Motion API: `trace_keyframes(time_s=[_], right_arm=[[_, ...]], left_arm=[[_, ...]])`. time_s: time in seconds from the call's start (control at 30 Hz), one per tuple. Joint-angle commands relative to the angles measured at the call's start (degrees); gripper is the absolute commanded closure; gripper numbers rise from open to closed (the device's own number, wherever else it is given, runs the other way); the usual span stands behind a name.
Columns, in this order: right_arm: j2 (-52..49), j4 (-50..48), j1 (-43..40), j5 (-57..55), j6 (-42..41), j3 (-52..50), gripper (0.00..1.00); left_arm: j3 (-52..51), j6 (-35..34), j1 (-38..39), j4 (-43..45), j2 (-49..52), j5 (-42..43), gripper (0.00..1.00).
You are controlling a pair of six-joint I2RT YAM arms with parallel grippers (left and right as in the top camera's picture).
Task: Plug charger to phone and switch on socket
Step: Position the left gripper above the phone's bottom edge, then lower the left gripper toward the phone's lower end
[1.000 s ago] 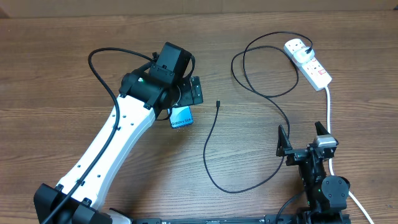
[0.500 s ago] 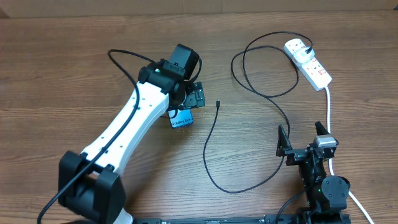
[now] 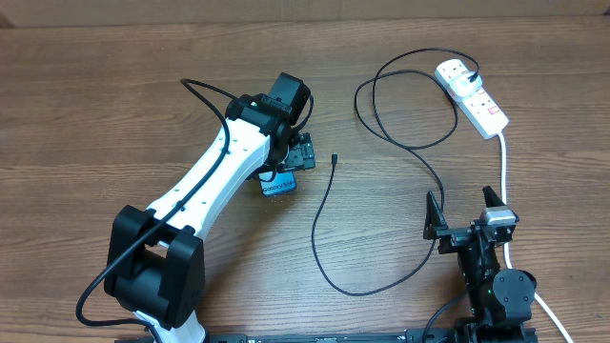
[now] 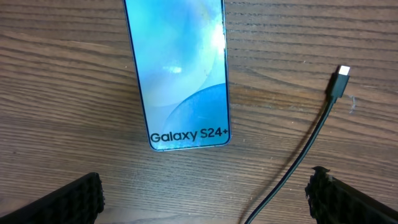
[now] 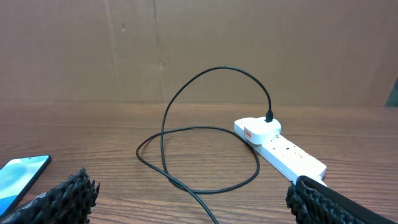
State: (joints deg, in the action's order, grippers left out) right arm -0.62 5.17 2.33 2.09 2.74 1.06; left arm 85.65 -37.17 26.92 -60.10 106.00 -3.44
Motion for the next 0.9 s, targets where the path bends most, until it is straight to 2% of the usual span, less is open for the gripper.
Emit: trace_keyframes(time_s=[0.0,0.23,0.4,0.87], right_arm=[[0.4,-0.3,0.0,-0.5,-0.4,-0.6,0.00],[0.4,-0.3,0.0,-0.5,-0.4,-0.6,0.00],[0.4,-0.3,0.0,-0.5,-0.4,-0.6,0.00],[0.4,-0.3,0.0,-0.5,-0.4,-0.6,0.00]], left_arm=[[1.2,-0.6,0.2,0.5,0.8,0.0,0.00],[1.2,-0.5,1.3,1.8,1.9,-0.3,0.00],[1.2,-1.1,2.2,1.9,2.0,-3.6,0.00],[1.2,-1.8,2.4,1.4,2.0,-3.6,0.00]])
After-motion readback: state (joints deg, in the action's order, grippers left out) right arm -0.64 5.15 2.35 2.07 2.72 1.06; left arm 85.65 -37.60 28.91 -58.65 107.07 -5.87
